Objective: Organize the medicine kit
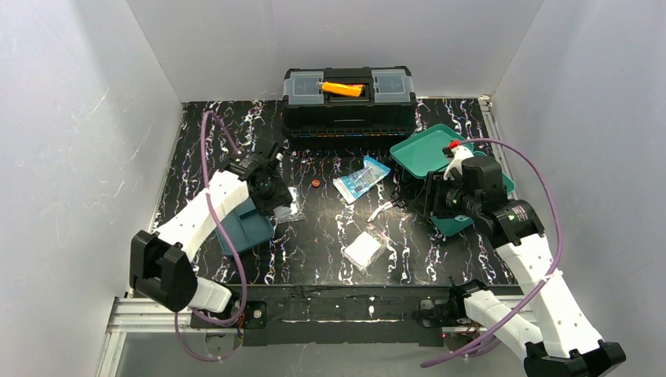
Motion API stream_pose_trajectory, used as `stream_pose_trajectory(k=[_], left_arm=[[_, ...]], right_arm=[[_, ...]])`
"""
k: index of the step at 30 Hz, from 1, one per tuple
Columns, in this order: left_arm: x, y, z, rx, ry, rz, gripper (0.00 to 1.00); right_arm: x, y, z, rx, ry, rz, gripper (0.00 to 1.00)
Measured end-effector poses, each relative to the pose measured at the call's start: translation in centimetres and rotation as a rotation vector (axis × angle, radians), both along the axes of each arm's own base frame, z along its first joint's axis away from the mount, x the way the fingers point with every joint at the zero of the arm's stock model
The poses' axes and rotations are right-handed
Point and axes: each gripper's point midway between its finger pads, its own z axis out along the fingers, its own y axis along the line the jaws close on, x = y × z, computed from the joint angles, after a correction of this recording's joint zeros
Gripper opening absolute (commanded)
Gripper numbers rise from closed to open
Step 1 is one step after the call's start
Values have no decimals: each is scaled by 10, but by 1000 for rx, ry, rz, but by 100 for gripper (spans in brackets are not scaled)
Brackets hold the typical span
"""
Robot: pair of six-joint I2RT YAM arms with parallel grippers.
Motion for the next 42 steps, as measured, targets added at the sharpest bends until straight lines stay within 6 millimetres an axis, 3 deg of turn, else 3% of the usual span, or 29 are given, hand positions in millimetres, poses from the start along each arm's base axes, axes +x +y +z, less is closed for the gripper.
stream_pose_trajectory(k=[11, 25, 42], left_arm=[[5, 57, 6, 71, 5, 31, 14], [-28, 70, -51, 118, 154, -30, 11], [-15, 81, -76, 148, 200, -29, 10]], right_arm=[[-7, 1, -5, 7, 21, -1, 53], [-12, 5, -13, 4, 52, 8, 53], [-16, 8, -33, -17, 112, 13, 53]])
